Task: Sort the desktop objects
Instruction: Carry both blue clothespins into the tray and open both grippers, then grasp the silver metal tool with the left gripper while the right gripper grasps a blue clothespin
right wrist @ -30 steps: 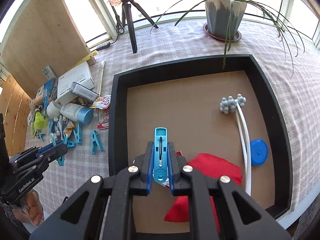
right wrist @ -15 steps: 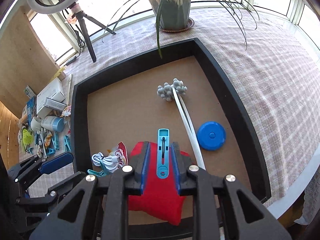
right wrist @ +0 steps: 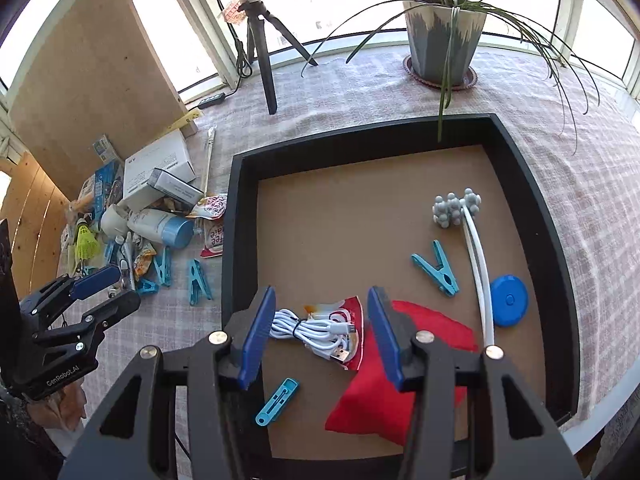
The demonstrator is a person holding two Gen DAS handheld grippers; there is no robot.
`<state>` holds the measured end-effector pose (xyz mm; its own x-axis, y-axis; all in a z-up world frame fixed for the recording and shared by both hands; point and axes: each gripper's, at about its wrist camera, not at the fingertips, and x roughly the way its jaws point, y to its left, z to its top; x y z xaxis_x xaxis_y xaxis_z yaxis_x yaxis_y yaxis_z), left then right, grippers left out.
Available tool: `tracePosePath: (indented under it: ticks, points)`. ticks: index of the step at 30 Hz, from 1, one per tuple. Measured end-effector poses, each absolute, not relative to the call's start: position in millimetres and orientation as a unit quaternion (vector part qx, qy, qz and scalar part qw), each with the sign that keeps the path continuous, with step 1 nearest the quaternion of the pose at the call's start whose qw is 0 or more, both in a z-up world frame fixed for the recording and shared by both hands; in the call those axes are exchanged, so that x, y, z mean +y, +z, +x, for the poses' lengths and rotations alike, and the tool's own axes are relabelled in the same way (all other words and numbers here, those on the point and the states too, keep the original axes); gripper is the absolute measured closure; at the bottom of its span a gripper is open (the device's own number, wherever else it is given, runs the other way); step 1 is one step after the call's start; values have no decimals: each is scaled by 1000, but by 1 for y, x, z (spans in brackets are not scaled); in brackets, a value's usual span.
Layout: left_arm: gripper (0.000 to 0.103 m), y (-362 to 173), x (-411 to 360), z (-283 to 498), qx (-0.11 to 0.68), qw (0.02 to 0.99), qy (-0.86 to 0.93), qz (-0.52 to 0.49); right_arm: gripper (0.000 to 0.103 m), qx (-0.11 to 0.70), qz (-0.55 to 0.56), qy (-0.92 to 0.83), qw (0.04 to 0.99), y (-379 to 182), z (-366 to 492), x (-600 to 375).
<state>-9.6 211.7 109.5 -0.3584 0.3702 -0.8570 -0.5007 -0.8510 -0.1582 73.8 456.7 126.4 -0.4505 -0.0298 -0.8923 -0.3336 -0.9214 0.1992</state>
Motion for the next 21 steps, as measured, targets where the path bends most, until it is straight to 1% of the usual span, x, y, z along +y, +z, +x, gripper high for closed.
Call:
tracePosePath:
  ticks: [4, 5, 9, 13, 17, 21]
  points:
    - [53, 101, 172, -20, 73, 253, 821, -506, 56, 159, -524, 835, 51, 125, 52, 422]
    - [50, 98, 166, -20, 77, 259, 816, -511, 56, 152, -527, 835, 42, 124, 46, 412]
    - [49, 83, 146, -17, 134, 257, 810, -510, 56, 134, -548, 825, 12, 111, 20, 381]
    - [48, 68, 137, -14, 183, 250, 804, -508, 56, 133, -570, 811, -7, 90, 1, 360]
    - [46, 55, 138, -14, 201, 255, 797, -510, 56, 112, -585, 803, -9, 76, -10, 344]
    - [46, 45, 140, -20, 211, 253, 794, -511, 56, 108, -598, 794, -5, 65, -19, 342]
